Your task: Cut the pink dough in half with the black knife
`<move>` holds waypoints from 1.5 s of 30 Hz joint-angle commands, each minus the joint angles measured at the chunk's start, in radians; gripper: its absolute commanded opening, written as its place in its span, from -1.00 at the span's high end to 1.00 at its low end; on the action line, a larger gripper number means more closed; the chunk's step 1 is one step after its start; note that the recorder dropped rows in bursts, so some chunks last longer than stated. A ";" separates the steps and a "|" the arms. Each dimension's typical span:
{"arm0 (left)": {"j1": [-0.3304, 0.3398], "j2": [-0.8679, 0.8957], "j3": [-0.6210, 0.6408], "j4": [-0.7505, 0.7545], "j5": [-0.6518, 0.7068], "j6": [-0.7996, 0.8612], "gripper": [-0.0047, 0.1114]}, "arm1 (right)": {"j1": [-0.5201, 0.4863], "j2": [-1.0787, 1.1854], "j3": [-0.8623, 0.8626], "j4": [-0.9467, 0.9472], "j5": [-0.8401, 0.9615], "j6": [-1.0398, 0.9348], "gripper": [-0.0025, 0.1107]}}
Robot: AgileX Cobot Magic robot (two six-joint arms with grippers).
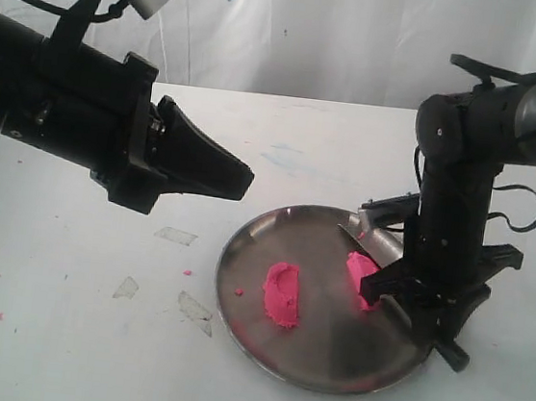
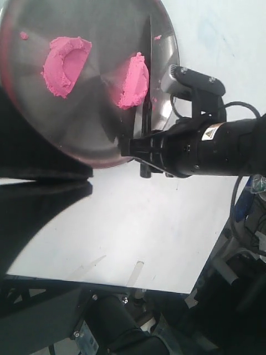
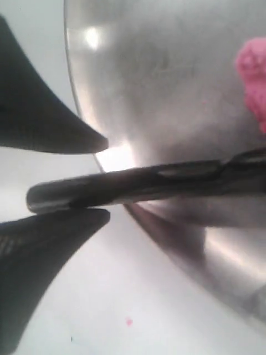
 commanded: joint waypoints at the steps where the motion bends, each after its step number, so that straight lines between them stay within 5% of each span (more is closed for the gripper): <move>1: 0.000 -0.011 0.005 -0.023 0.014 0.007 0.92 | -0.005 -0.071 -0.033 -0.077 0.002 0.020 0.40; 10: 0.000 -0.011 0.005 -0.013 0.014 0.015 0.92 | -0.033 -0.175 -0.038 -0.235 0.002 0.058 0.48; 16: 0.000 -0.011 0.005 0.046 -0.006 0.015 0.92 | -0.166 -0.224 -0.014 -0.201 0.000 0.126 0.96; 22: 0.000 -0.011 0.005 0.046 -0.008 0.015 0.92 | -0.290 -0.382 0.107 -0.160 -0.240 0.212 0.96; 31: 0.000 -0.011 0.005 0.046 -0.008 0.015 0.92 | -0.289 -1.005 0.484 -0.165 -0.687 0.239 0.96; 45: 0.000 -0.011 0.005 0.046 0.010 0.011 0.92 | -0.289 -1.707 0.593 -0.171 -0.411 0.232 0.96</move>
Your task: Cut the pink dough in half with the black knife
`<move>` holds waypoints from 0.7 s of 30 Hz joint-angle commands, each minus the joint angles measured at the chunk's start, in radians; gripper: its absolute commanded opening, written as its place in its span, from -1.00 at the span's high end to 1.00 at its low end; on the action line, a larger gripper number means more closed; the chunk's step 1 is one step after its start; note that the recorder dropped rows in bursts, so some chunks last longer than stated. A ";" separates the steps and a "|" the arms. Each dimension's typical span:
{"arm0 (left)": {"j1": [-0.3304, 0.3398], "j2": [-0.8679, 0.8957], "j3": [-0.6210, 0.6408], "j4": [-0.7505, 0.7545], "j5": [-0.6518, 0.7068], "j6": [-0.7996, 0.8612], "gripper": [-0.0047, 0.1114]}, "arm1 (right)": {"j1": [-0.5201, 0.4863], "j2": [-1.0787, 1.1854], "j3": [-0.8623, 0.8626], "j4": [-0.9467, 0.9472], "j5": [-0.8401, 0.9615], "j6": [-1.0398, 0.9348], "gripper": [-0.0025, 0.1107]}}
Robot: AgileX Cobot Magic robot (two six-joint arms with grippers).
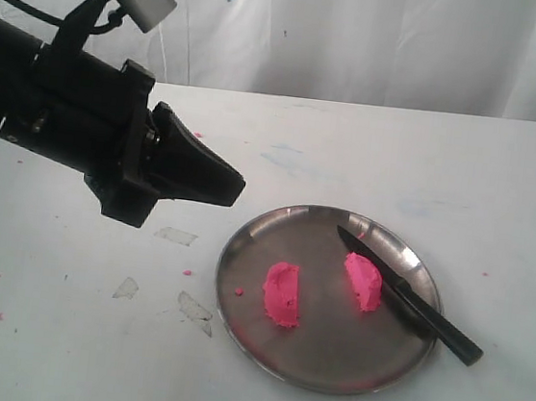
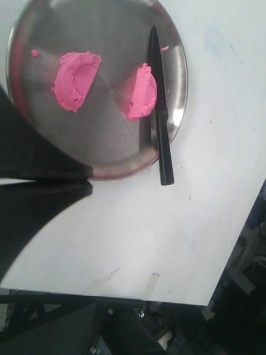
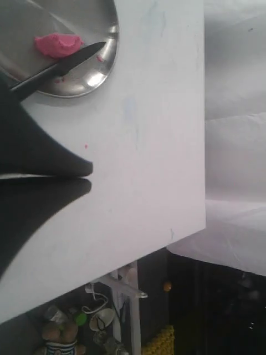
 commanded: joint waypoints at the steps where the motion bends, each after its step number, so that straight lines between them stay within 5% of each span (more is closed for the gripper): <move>1: 0.000 -0.011 0.005 -0.007 0.016 -0.003 0.92 | -0.002 -0.147 0.003 -0.005 0.018 0.000 0.96; 11: 0.000 -0.011 0.005 -0.007 0.016 -0.003 0.92 | -0.004 -0.341 0.071 -0.026 -0.072 0.000 0.96; 16: 0.000 -0.011 0.005 -0.007 0.013 -0.003 0.92 | -0.004 -0.351 0.266 -0.032 -0.282 0.000 0.96; 21: 0.000 -0.011 0.005 -0.009 -0.005 -0.003 0.92 | -0.004 -0.351 0.485 -0.038 -0.743 -0.054 0.96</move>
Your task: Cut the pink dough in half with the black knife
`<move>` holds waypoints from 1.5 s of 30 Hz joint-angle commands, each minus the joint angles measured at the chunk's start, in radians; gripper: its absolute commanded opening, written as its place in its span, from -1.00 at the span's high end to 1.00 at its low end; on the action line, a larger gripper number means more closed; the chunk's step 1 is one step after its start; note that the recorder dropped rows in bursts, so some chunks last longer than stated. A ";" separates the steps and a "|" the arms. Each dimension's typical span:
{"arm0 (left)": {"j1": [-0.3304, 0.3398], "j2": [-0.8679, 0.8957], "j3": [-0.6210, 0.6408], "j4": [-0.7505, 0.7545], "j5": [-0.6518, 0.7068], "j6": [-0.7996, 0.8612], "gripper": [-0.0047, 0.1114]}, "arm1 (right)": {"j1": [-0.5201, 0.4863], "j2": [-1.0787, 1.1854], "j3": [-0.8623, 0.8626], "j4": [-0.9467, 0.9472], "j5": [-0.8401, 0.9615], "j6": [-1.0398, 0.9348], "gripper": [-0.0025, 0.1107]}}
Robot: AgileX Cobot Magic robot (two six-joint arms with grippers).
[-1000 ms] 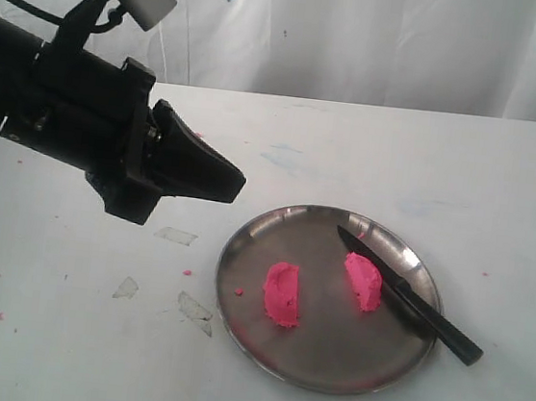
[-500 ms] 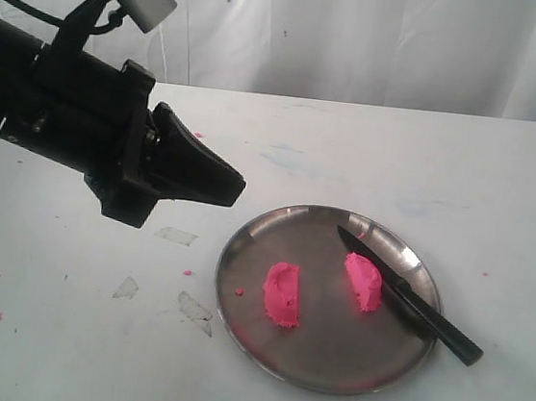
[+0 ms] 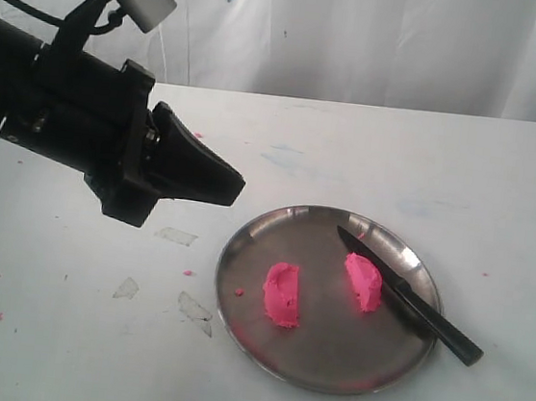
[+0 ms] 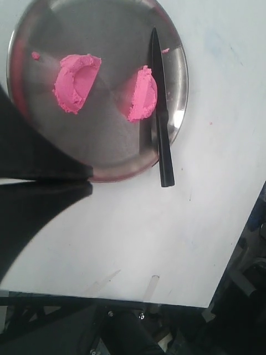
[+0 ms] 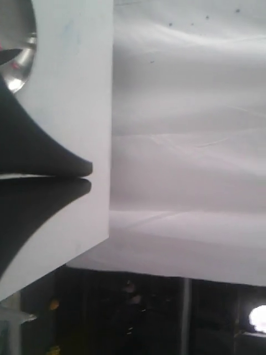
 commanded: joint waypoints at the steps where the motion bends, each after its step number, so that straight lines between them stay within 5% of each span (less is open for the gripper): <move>1: 0.000 -0.011 0.005 -0.012 -0.002 -0.001 0.92 | -0.004 -0.004 0.192 0.009 -0.396 -0.067 0.96; 5: 0.000 -0.011 0.005 -0.012 -0.009 -0.001 0.92 | -0.037 -0.004 0.313 0.228 -0.433 -0.179 0.96; 15: 0.000 -0.011 0.005 -0.012 -0.027 -0.001 0.92 | -0.112 -0.004 0.342 0.196 -0.144 -0.125 0.96; 30: 0.013 -0.040 0.010 0.010 -0.039 0.001 0.92 | -0.112 -0.004 0.342 0.135 -0.035 -0.125 0.96; 36: 0.177 -0.373 0.052 0.053 -0.038 -0.003 0.92 | -0.112 -0.004 0.342 0.135 -0.035 -0.125 0.96; 41: 0.352 -0.670 0.051 0.323 -0.139 -0.008 0.92 | -0.112 -0.004 0.342 0.135 -0.035 -0.125 0.96; 45: 0.414 -0.837 0.051 0.436 -0.236 -0.008 0.92 | -0.112 -0.004 0.342 0.135 -0.035 -0.125 0.96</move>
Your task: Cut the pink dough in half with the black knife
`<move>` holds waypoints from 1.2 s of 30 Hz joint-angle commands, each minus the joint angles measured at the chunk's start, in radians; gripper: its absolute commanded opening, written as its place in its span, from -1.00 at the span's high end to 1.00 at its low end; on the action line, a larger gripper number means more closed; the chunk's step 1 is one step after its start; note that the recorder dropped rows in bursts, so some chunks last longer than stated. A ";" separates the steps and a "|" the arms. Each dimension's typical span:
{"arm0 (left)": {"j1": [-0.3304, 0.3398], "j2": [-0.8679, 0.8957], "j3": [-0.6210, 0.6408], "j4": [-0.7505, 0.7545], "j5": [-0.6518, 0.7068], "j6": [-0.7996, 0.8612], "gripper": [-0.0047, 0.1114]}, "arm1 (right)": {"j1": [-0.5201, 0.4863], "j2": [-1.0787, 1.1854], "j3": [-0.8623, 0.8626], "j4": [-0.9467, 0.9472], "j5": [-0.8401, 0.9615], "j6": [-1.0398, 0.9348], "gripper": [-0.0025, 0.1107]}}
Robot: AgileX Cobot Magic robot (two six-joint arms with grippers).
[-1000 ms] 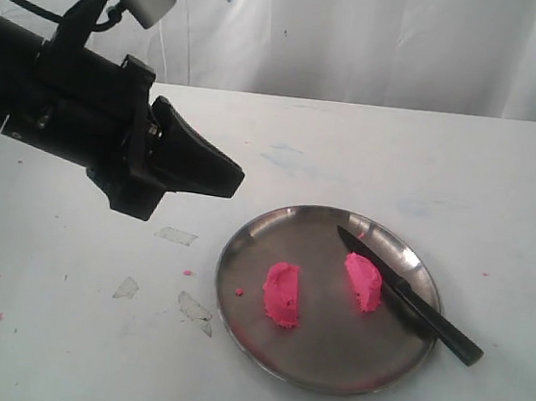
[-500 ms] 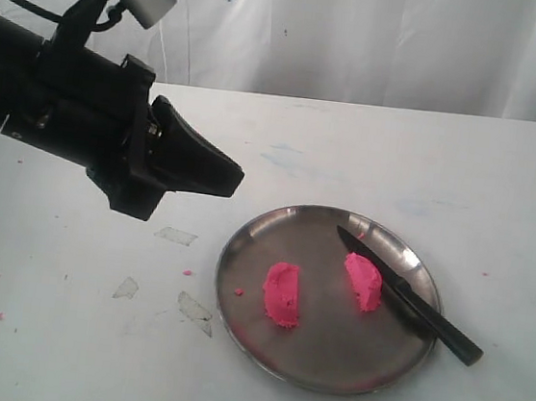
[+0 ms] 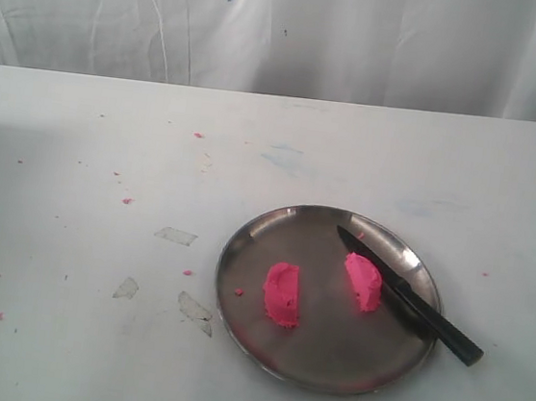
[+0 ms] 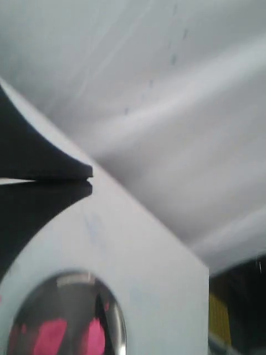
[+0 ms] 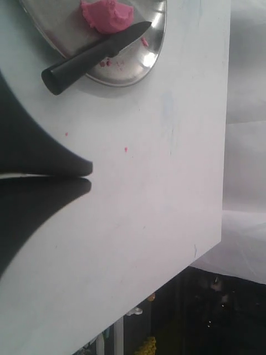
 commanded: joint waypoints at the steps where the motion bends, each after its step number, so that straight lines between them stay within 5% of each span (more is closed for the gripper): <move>1: 0.057 -0.169 0.007 0.097 -0.085 -0.008 0.92 | -0.007 -0.004 0.005 -0.005 0.002 0.004 0.96; 7: 0.059 -0.217 0.016 0.110 -0.087 -0.135 0.92 | -0.007 -0.004 0.005 -0.005 0.002 0.004 0.96; 12: 0.055 -0.270 0.205 0.717 0.012 -1.151 0.92 | -0.007 -0.004 0.005 -0.005 0.002 0.004 0.96; 19: 0.055 -0.431 0.757 0.925 -0.460 -1.572 0.92 | -0.007 -0.004 0.005 -0.005 0.002 0.004 0.96; 25: 0.055 -0.535 0.961 0.827 -0.446 -1.518 0.92 | -0.007 -0.004 0.005 -0.005 0.002 0.004 0.96; 29: 0.055 -0.592 0.961 0.703 -0.174 -1.326 0.92 | -0.007 -0.004 0.005 -0.005 0.002 0.004 0.96; 36: 0.059 -0.593 0.961 0.715 -0.307 -1.001 0.92 | -0.007 -0.004 0.005 -0.005 0.002 0.004 0.96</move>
